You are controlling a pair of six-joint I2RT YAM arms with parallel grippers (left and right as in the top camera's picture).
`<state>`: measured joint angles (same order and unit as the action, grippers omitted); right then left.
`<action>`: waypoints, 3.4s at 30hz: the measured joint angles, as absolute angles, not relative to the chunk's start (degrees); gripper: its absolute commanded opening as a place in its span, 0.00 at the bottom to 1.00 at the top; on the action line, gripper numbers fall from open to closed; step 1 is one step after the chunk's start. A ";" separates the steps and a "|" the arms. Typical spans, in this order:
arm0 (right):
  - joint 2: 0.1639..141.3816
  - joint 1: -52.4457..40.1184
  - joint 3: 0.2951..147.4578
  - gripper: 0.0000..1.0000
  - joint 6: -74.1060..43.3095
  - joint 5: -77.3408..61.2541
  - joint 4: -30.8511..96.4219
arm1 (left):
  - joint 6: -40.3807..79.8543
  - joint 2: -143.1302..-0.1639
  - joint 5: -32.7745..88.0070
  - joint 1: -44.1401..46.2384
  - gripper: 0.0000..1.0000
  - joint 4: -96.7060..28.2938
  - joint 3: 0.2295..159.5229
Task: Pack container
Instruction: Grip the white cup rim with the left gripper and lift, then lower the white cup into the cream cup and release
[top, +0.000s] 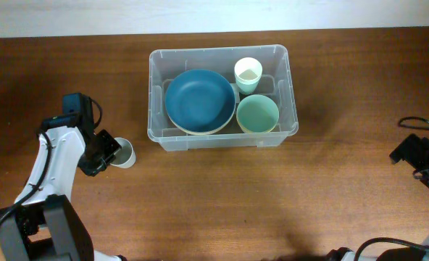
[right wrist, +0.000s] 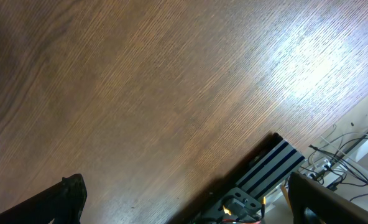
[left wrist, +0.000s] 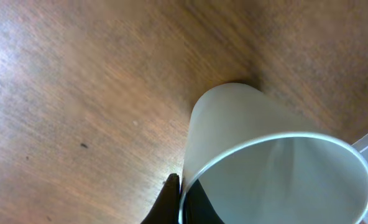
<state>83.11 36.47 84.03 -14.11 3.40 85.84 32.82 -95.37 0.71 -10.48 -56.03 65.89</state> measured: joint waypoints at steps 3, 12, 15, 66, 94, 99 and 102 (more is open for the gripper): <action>83.11 36.47 84.03 0.99 -14.11 3.40 85.84 | 32.82 -95.37 0.67 -10.48 0.01 -52.69 65.87; 83.11 36.47 84.03 0.99 -14.11 3.38 85.84 | 32.38 -96.33 -2.96 -14.28 0.01 -52.07 77.19; 83.11 36.45 84.03 0.99 -14.11 3.38 85.84 | 32.34 -96.33 -3.99 -15.64 0.01 -54.02 87.96; 83.11 36.45 84.03 0.99 -14.11 3.40 85.84 | 20.53 -123.92 -3.01 29.82 0.01 -42.41 119.15; 83.11 36.45 84.03 0.98 -14.13 3.40 85.84 | 20.53 -125.27 -2.96 29.85 0.03 -42.65 119.15; 83.11 36.45 84.03 0.99 -14.11 3.40 85.84 | 20.53 -125.27 -2.79 29.82 0.03 -42.81 119.15; 83.11 36.45 84.03 0.99 -14.11 3.38 85.84 | 20.51 -125.27 -2.31 29.85 0.03 -43.07 119.13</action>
<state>83.11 36.45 84.03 -14.11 3.38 85.84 20.51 -125.27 -2.31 29.85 -43.07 119.13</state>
